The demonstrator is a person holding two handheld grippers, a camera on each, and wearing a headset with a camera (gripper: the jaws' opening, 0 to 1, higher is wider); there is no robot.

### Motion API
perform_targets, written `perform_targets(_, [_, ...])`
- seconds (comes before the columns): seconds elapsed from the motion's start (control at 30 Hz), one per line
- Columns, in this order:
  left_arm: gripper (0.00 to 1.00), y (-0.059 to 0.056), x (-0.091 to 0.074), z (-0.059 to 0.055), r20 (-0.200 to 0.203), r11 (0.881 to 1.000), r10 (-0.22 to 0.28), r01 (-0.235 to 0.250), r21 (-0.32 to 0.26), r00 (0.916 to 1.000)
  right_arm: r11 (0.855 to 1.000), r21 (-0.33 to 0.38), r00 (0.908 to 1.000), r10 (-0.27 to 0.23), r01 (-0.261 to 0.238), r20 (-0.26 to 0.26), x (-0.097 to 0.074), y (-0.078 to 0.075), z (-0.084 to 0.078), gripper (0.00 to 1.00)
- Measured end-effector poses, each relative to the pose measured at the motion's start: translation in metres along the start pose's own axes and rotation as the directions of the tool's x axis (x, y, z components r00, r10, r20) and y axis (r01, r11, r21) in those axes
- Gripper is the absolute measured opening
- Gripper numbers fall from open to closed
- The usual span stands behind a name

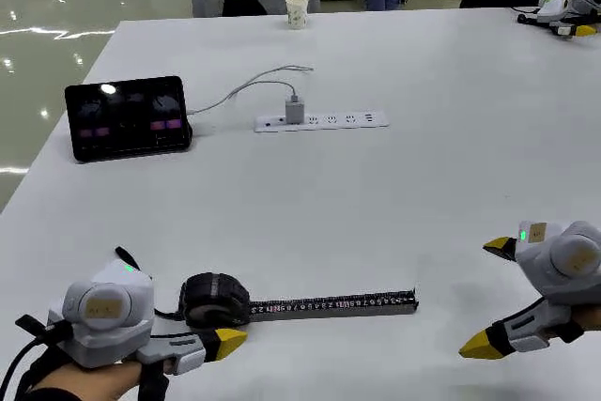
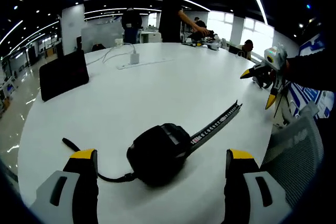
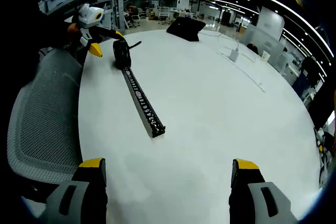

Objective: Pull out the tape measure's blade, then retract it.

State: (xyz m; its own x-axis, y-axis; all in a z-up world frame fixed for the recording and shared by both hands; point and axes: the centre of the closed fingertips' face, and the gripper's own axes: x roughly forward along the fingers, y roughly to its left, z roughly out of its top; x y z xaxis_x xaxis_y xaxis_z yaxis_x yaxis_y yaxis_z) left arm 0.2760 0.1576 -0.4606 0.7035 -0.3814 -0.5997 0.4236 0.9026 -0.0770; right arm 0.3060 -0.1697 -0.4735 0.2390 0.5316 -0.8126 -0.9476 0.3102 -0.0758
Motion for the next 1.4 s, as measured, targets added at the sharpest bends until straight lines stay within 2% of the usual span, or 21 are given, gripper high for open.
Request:
perform_targets(0.23, [0.99,-0.011,0.011,0.009,0.017,1.000,0.000,0.000,-0.016,0.9998,0.996,-0.068,0.9984,0.053,-0.054,-0.022,0.016,-0.005,0.010,0.99])
perform_targets(0.33, [0.99,-0.011,0.016,0.010,0.015,0.998,0.051,-0.050,-0.033,0.9986,0.993,-0.092,0.9967,0.075,-0.077,-0.032,0.025,-0.009,0.013,0.99])
perform_targets(0.4, [0.99,0.000,0.019,0.004,-0.015,0.990,0.138,-0.139,-0.030,0.9903,0.991,-0.102,0.9954,0.087,-0.091,-0.041,0.028,-0.007,0.019,0.99])
perform_targets(0.43, [0.99,0.004,0.020,-0.001,-0.043,0.984,0.177,-0.178,-0.021,0.9832,0.989,-0.107,0.9945,0.094,-0.098,-0.046,0.032,-0.008,0.021,0.99])
perform_targets(0.53, [0.99,0.004,0.021,0.001,-0.028,0.978,0.207,-0.208,-0.030,0.9779,0.983,-0.130,0.9906,0.123,-0.130,-0.060,0.037,-0.004,0.025,0.99])
perform_targets(0.6, [0.99,0.002,0.021,0.002,-0.016,0.977,0.209,-0.209,-0.037,0.9778,0.975,-0.162,0.9875,0.142,-0.151,-0.068,0.041,0.000,0.028,0.98])
perform_targets(0.67, [0.99,0.000,0.022,0.004,-0.003,0.978,0.200,-0.200,-0.060,0.9798,0.972,-0.174,0.9857,0.147,-0.160,-0.082,0.043,0.000,0.027,0.92])
perform_targets(0.73, [0.99,-0.002,0.023,0.003,0.000,0.978,0.200,-0.200,-0.056,0.9798,0.967,-0.189,0.9831,0.156,-0.172,-0.096,0.048,0.001,0.028,0.90])
perform_targets(0.83, [0.99,-0.001,0.026,0.004,0.024,0.974,0.221,-0.219,-0.050,0.9751,0.960,-0.184,0.9751,0.194,-0.211,-0.107,0.052,0.007,0.031,0.82])
perform_targets(0.9, [0.99,0.000,0.028,0.004,0.033,0.971,0.236,-0.234,-0.037,0.9713,0.956,-0.191,0.9725,0.201,-0.221,-0.118,0.055,0.008,0.030,0.76])
perform_targets(1.0, [0.99,0.002,0.030,0.000,0.037,0.964,0.261,-0.259,-0.067,0.9645,0.946,-0.203,0.9644,0.226,-0.250,-0.138,0.057,0.012,0.027,0.67])
perform_targets(1.03, [0.99,0.003,0.031,-0.001,0.041,0.960,0.266,-0.261,-0.096,0.9630,0.943,-0.208,0.9612,0.234,-0.261,-0.146,0.058,0.013,0.025,0.61])
perform_targets(1.13, [0.99,0.003,0.032,-0.001,0.062,0.955,0.266,-0.254,-0.151,0.9620,0.939,-0.202,0.9550,0.250,-0.279,-0.160,0.061,0.014,0.022,0.50])
perform_targets(1.23, [0.99,0.005,0.032,-0.001,0.077,0.950,0.280,-0.264,-0.167,0.9570,0.938,-0.203,0.9551,0.250,-0.280,-0.159,0.063,0.014,0.021,0.47])
perform_targets(1.4, [0.99,0.010,0.032,-0.003,0.082,0.942,0.303,-0.286,-0.177,0.9493,0.932,-0.220,0.9533,0.255,-0.286,-0.162,0.066,0.018,0.018,0.35])
